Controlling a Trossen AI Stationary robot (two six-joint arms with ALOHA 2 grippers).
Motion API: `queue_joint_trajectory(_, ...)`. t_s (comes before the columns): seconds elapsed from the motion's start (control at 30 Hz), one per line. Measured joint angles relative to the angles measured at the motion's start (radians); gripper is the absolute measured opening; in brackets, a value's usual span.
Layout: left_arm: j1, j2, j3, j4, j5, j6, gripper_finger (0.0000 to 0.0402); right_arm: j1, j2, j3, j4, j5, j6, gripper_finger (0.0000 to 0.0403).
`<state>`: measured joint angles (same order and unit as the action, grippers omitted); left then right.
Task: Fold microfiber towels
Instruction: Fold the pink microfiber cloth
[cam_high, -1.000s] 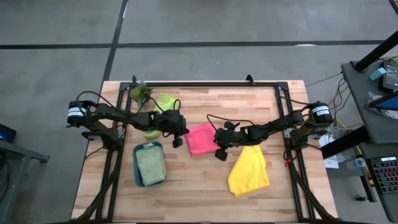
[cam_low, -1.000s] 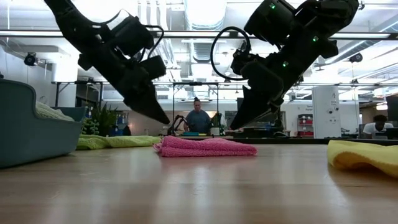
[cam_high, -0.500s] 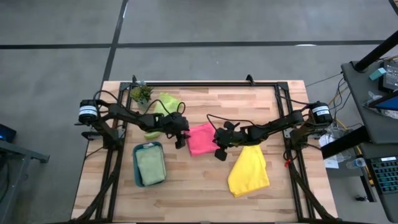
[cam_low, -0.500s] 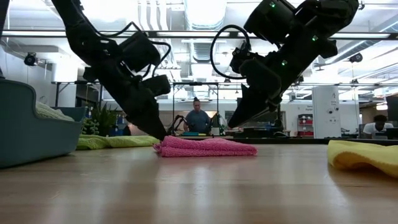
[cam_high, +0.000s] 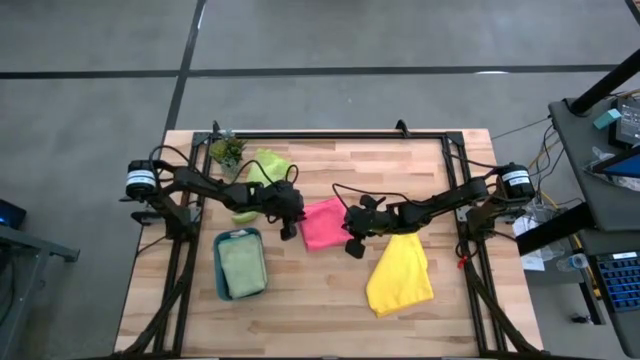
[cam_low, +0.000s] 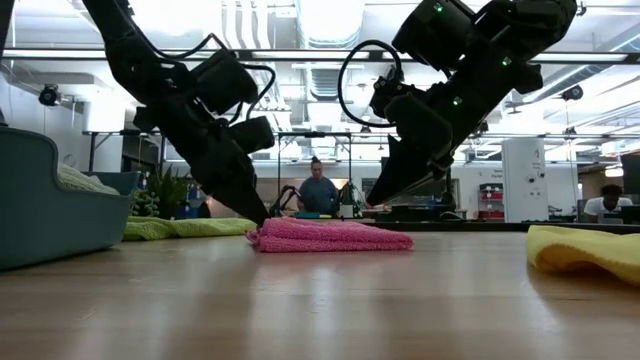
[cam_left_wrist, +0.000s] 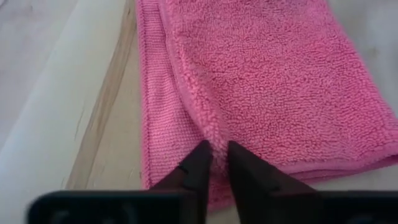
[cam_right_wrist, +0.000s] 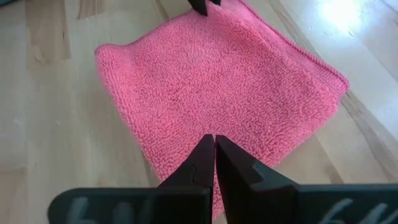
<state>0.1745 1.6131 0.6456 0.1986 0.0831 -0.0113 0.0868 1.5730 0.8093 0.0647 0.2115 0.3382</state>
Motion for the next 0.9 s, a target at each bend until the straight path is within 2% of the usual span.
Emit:
queue_joint_trajectory(0.1, 0.0, -0.002, 0.0, 0.001, 0.001, 0.001, 0.0007, 0.0, 0.0, 0.0, 0.0, 0.0, 0.001, 0.0009)
queue_joint_trajectory(0.37, 0.0, -0.127, 0.0, -0.053, -0.005, 0.019, 0.0001, 0.0, 0.0, 0.0, 0.0, 0.0, 0.002, 0.0009)
queue_joint_trajectory(0.5, 0.004, -0.194, 0.001, -0.137, -0.079, 0.021, 0.0001, 0.0, 0.0, 0.0, 0.0, 0.0, 0.002, 0.0009)
queue_joint_trajectory(0.9, 0.007, -0.165, 0.0, -0.356, -0.118, -0.038, 0.0001, -0.03, 0.0, 0.031, 0.027, 0.006, -0.032, 0.0009)
